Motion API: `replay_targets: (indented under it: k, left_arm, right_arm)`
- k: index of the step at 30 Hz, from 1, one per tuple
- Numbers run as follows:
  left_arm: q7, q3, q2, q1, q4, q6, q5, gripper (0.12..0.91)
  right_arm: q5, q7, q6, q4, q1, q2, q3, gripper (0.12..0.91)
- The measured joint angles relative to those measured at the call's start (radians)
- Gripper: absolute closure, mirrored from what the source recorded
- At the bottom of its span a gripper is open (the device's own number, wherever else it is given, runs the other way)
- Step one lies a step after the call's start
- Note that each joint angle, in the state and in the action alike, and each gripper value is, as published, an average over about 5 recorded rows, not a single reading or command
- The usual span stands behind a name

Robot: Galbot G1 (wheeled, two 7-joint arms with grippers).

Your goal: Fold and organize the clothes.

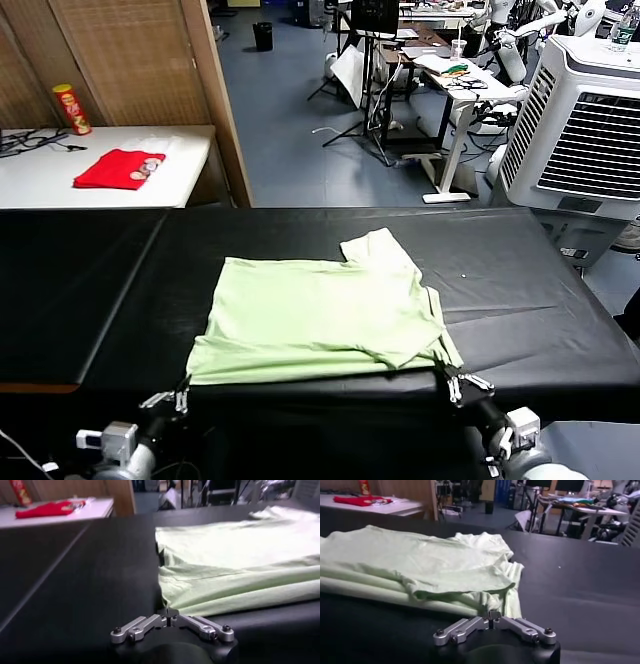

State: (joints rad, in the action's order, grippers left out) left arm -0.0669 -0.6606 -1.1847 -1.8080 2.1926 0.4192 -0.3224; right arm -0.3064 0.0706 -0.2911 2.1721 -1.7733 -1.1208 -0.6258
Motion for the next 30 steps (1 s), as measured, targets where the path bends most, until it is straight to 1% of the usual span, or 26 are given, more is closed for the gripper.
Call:
replay_targets:
  k: [3,4,5,8,10,11,15,20,25,30]
  left_arm:
    - [-0.017,0.000,0.002,-0.011,0.022,0.023,-0.001,0.625]
    - [-0.022,-0.001,0.002,-0.013,0.031,0.031,-0.001,0.558]
    - [-0.028,0.000,0.002,-0.015,0.040,0.038,-0.002,0.508]
    - [-0.045,-0.002,-0.004,-0.016,0.072,0.057,-0.006,0.347]
    - [-0.051,-0.005,-0.005,-0.010,0.094,0.070,-0.014,0.274]
    - [-0.051,-0.008,-0.004,-0.003,0.104,0.077,-0.021,0.253]
    - [-0.056,-0.008,0.011,0.054,0.119,0.110,-0.076,0.234]
    - [-0.077,0.012,0.038,0.195,0.076,0.165,-0.175,0.232]
    - [-0.087,0.046,0.075,0.373,-0.012,0.191,-0.263,0.232]
    - [-0.109,0.097,0.112,0.558,-0.134,0.218,-0.349,0.232]
  right_arm:
    - [0.006,-0.005,-0.008,0.037,-0.032,-0.013,0.000,0.319]
    - [0.004,-0.007,-0.016,0.051,-0.041,-0.017,0.000,0.289]
    - [-0.001,-0.011,-0.028,0.065,-0.048,-0.019,-0.002,0.258]
    - [-0.034,-0.025,-0.082,0.111,-0.053,-0.022,-0.014,0.232]
    - [-0.065,-0.036,-0.116,0.135,-0.038,-0.017,-0.027,0.228]
    - [-0.079,-0.041,-0.128,0.142,-0.023,-0.013,-0.031,0.228]
    - [-0.139,-0.067,-0.164,0.125,0.087,0.010,-0.031,0.227]
    - [-0.196,-0.104,-0.184,0.020,0.303,0.041,0.009,0.227]
    - [-0.224,-0.140,-0.197,-0.129,0.523,0.051,0.085,0.227]
    - [-0.239,-0.163,-0.218,-0.315,0.732,0.041,0.191,0.227]
